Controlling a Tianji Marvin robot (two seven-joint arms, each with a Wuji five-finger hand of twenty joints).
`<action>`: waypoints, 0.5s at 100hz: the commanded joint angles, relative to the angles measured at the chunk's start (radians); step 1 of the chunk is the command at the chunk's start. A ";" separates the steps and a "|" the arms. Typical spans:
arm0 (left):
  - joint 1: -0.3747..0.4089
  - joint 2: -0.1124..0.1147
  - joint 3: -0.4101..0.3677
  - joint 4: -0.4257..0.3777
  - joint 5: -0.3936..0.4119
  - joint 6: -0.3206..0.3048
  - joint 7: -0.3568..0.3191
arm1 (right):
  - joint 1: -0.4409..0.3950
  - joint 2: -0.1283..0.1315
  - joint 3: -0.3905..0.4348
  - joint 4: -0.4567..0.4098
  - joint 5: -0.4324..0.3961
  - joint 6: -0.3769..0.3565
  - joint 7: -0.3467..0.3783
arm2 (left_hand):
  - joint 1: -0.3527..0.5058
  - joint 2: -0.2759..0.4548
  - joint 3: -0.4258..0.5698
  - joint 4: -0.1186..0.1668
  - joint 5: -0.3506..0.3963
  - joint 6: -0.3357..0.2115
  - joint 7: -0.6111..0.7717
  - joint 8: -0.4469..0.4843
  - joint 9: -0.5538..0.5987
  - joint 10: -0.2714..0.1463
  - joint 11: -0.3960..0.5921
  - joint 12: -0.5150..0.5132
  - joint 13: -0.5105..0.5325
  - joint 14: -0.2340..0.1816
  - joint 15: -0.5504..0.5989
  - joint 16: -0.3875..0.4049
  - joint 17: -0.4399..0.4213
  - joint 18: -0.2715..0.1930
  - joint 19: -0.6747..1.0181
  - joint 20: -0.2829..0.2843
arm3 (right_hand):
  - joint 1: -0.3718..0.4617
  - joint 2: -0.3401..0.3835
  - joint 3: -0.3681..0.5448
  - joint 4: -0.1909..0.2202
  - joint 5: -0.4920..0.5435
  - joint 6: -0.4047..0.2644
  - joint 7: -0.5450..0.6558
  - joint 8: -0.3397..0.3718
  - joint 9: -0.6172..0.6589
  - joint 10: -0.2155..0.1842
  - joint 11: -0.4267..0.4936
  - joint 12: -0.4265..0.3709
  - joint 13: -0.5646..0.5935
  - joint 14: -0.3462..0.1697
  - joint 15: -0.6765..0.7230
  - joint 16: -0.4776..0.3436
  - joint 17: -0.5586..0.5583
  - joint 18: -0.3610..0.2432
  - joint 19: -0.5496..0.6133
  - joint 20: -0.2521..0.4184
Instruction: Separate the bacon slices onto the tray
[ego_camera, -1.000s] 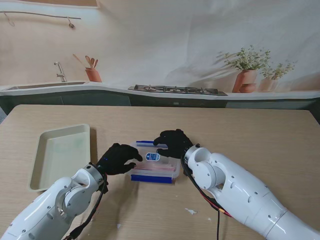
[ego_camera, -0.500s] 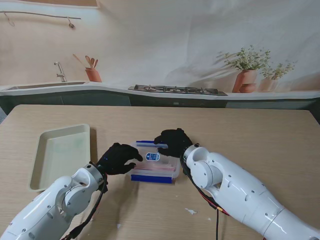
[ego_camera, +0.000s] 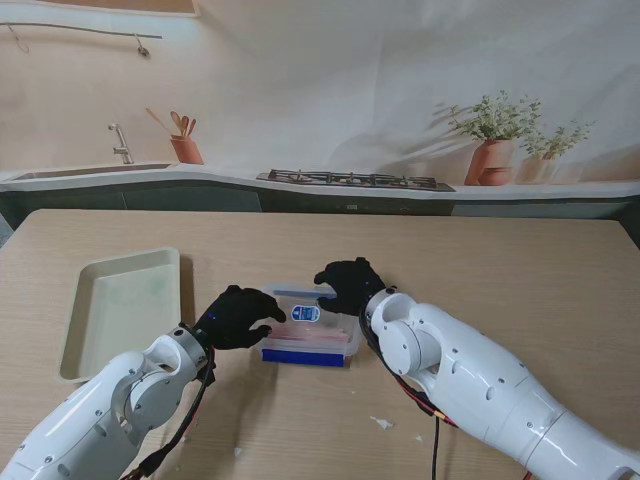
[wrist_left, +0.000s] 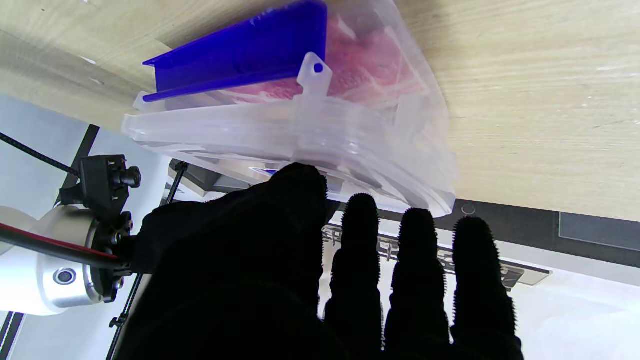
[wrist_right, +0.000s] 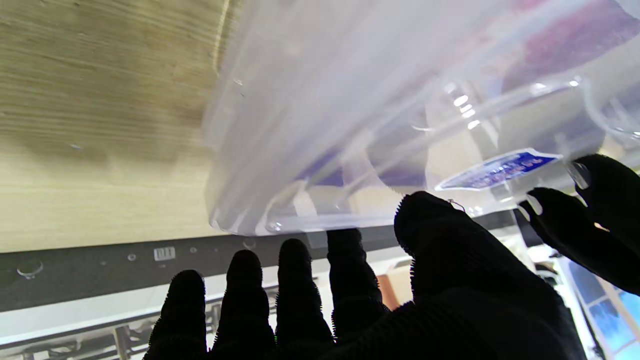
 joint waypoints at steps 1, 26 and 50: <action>0.020 0.003 0.013 0.034 0.008 0.002 -0.035 | -0.007 -0.002 -0.005 0.010 -0.003 0.010 0.014 | -0.022 -0.039 0.008 -0.039 0.048 0.017 0.026 0.003 0.002 0.013 0.000 0.008 0.052 0.026 0.046 0.013 0.001 0.004 0.029 0.012 | -0.009 -0.027 0.011 0.017 -0.028 0.024 -0.015 -0.013 -0.032 -0.017 -0.029 -0.007 -0.002 0.002 -0.009 -0.009 -0.019 -0.012 0.003 0.022; 0.018 0.002 0.015 0.036 0.006 -0.001 -0.031 | -0.006 -0.002 -0.006 0.014 -0.002 0.008 0.012 | -0.026 -0.039 0.013 -0.040 0.047 0.018 0.026 0.003 0.001 0.013 0.000 0.008 0.054 0.024 0.047 0.013 0.002 0.005 0.030 0.013 | -0.023 -0.044 0.019 0.016 -0.039 0.016 0.003 -0.022 -0.032 -0.015 -0.032 -0.008 -0.001 0.001 -0.007 -0.008 -0.019 -0.012 0.001 0.021; 0.020 0.000 0.013 0.035 0.003 -0.001 -0.022 | -0.006 -0.003 -0.007 0.018 -0.003 0.008 0.009 | -0.030 -0.036 0.015 -0.039 0.042 0.018 0.023 0.002 -0.004 0.013 -0.001 0.008 0.050 0.025 0.046 0.013 -0.001 0.007 0.029 0.012 | -0.033 -0.048 0.025 0.015 -0.048 0.008 0.015 -0.028 -0.031 -0.015 -0.032 -0.007 -0.002 0.002 -0.008 -0.008 -0.019 -0.011 0.000 0.021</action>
